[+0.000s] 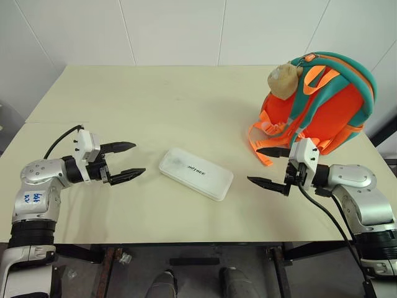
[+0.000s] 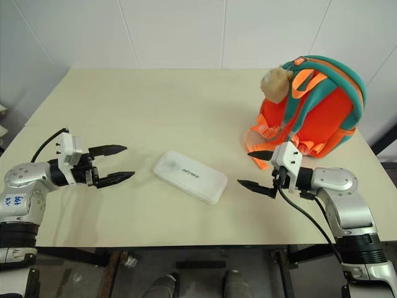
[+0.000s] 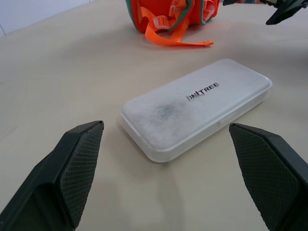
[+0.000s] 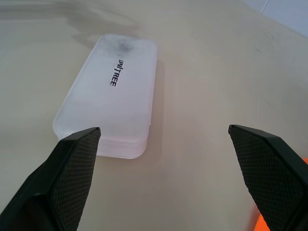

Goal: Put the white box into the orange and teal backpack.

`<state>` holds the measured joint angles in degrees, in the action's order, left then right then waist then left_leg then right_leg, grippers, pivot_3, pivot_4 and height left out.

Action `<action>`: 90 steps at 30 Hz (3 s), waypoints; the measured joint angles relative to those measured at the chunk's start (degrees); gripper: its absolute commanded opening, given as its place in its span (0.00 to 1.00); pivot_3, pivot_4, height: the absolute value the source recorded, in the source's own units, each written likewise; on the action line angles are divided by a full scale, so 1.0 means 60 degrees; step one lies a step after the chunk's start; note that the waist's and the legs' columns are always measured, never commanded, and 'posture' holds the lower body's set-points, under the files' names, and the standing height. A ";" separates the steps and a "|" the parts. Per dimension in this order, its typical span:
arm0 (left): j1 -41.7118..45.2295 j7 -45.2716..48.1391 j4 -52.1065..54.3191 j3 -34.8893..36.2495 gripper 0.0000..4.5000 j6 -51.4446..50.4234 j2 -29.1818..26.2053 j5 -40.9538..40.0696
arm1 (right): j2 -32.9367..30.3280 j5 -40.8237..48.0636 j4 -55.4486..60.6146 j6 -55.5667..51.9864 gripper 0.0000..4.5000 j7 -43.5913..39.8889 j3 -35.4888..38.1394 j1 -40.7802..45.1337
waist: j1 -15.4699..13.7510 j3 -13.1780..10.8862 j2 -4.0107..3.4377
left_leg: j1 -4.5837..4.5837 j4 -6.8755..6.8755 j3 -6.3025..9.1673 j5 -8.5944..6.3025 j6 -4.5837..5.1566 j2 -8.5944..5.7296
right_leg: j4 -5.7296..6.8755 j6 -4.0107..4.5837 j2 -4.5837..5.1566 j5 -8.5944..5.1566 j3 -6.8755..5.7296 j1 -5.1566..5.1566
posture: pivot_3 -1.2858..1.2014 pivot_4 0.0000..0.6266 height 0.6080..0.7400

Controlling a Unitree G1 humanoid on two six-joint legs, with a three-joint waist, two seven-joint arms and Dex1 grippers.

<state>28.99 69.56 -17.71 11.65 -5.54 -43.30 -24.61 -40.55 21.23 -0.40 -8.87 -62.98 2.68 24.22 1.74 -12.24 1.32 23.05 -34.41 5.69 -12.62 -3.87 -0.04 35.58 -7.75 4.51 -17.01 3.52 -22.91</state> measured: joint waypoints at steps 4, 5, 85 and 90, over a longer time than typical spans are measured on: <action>0.0040 0.0004 -0.0089 -0.0008 0.99 0.0012 0.0000 0.0004 | 0.0184 -0.0071 -0.0001 0.0000 1.00 0.0050 -0.0046 0.0012 | -0.0009 0.0000 0.0000 | 0.0001 0.0000 0.0000 0.0000 0.0000 0.0000 | 0.0000 0.0000 0.0000 0.0000 0.0000 0.0000 | 0.52 0.24 1.00; 0.0085 0.0003 -0.0178 -0.0020 0.99 0.0062 0.0003 0.0020 | 0.0257 -0.0085 -0.0006 0.0000 1.00 0.0068 -0.0050 0.0020 | -0.0014 0.0000 0.0000 | 0.0001 -0.0001 0.0001 0.0000 0.0000 0.0000 | 0.0000 0.0000 0.0000 0.0000 -0.0001 0.0000 | 0.52 0.24 1.00; 0.1532 -0.1601 -0.3201 -0.1677 0.00 0.2004 0.2234 0.2660 | 0.0454 -0.0621 -0.0913 -0.0540 0.01 0.0699 -0.0090 -0.0771 | -0.0001 0.0001 0.0004 | 0.0003 -0.0105 0.0013 -0.0003 0.0005 -0.0012 | 0.0047 -0.0026 -0.0003 0.0015 0.0002 0.0027 | 0.52 0.24 1.00; 0.1636 -0.1628 -0.3597 -0.1780 0.00 0.2136 0.2470 0.2692 | 0.1030 -0.0886 -0.1184 -0.0387 0.01 0.0856 -0.0487 -0.0755 | -0.0023 0.0000 0.0004 | 0.0006 -0.0106 0.0014 -0.0003 0.0005 -0.0014 | 0.0047 -0.0027 -0.0003 0.0015 0.0002 0.0027 | 0.52 0.24 1.00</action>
<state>38.80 59.79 -39.29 0.97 7.28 -28.48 -8.45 -34.37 15.91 -7.51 -11.19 -57.84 -0.24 19.69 1.61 -12.24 1.34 23.09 -35.04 5.77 -12.64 -3.84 -0.12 35.86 -7.92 4.49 -16.92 3.53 -22.74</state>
